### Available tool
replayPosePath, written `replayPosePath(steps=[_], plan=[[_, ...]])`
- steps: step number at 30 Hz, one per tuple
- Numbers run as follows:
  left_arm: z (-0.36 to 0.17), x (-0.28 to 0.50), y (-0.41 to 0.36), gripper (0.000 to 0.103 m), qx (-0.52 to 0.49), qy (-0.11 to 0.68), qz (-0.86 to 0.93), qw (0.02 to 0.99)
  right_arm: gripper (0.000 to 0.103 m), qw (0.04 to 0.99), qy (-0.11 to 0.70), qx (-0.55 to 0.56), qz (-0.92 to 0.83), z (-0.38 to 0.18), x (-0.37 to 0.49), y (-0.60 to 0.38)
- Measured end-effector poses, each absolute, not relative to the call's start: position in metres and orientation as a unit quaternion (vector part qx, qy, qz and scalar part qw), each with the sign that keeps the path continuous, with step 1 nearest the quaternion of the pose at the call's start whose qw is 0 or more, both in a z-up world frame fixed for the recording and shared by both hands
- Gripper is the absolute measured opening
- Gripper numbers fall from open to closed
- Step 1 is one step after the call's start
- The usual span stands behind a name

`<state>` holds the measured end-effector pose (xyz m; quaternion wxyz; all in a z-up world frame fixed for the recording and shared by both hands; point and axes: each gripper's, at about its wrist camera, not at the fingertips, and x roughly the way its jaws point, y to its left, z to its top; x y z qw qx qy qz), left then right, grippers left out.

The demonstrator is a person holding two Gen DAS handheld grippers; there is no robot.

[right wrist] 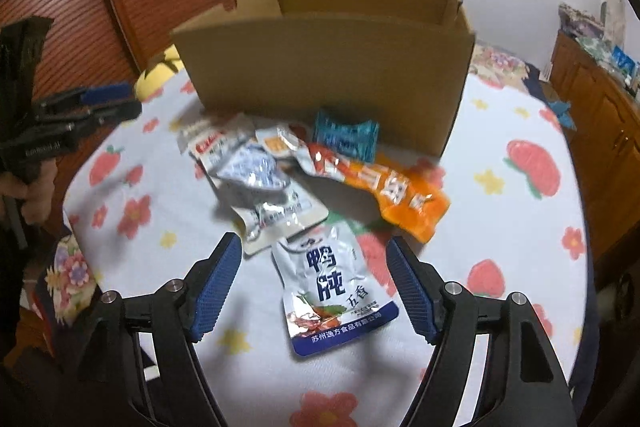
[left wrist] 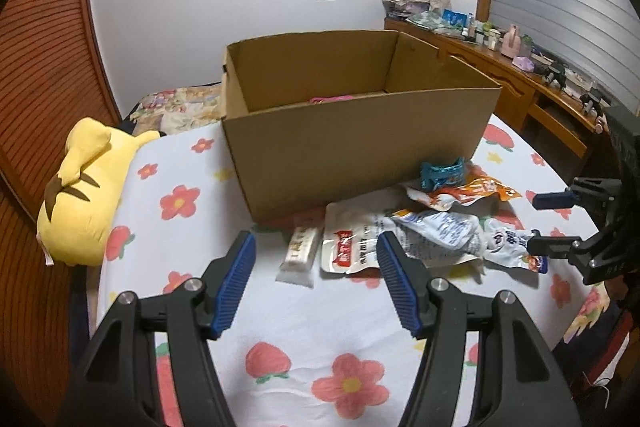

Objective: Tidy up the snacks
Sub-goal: 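Move both open tools back toward the remaining snacks on the table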

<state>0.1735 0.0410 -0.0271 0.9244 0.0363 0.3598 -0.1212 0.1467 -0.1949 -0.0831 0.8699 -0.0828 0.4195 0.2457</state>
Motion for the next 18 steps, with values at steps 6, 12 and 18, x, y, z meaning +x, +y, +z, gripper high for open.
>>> replayPosePath(steps=[6, 12, 18], plan=[[-0.042, 0.174, 0.05, 0.063, 0.024, 0.368, -0.12, 0.922, 0.076, 0.862, 0.433, -0.093, 0.246, -0.1, 0.153, -0.193], [-0.052, 0.176, 0.055, 0.063, 0.017, 0.376, -0.118, 0.919, 0.076, 0.852, 0.445, -0.12, 0.248, -0.108, 0.153, -0.189], [-0.06, 0.179, 0.052, 0.063, 0.018, 0.382, -0.119, 0.916, 0.076, 0.844, 0.456, -0.144, 0.242, -0.116, 0.157, -0.185]])
